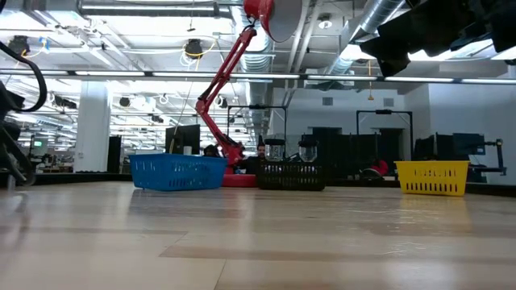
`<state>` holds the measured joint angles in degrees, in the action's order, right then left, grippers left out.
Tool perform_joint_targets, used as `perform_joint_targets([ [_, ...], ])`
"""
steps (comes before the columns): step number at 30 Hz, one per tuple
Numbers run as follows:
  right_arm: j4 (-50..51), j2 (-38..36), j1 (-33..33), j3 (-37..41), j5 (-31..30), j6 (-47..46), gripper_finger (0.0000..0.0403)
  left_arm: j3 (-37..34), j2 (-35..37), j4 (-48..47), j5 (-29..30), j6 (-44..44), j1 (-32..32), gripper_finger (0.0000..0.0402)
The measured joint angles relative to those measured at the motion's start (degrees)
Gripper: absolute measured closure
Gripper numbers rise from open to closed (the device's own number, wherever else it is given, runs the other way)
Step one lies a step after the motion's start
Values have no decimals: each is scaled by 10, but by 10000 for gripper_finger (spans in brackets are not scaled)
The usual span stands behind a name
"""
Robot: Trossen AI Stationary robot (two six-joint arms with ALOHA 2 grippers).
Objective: Pick & Place Office items
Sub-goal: Put the brown watch into the blue bin
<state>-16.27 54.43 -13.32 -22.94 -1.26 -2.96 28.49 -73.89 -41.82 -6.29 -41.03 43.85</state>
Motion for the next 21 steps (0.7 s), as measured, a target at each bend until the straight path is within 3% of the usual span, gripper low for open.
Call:
perform_joint_targets([
  [8,0,0,0,0,0,3,239,21,-3,9,45,0,-11,389],
  [17,2,0,0,0,0,4,239,117,-3,21,258,7,-82,394],
  [21,2,0,0,0,0,4,239,148,-3,23,328,83,-124,394],
])
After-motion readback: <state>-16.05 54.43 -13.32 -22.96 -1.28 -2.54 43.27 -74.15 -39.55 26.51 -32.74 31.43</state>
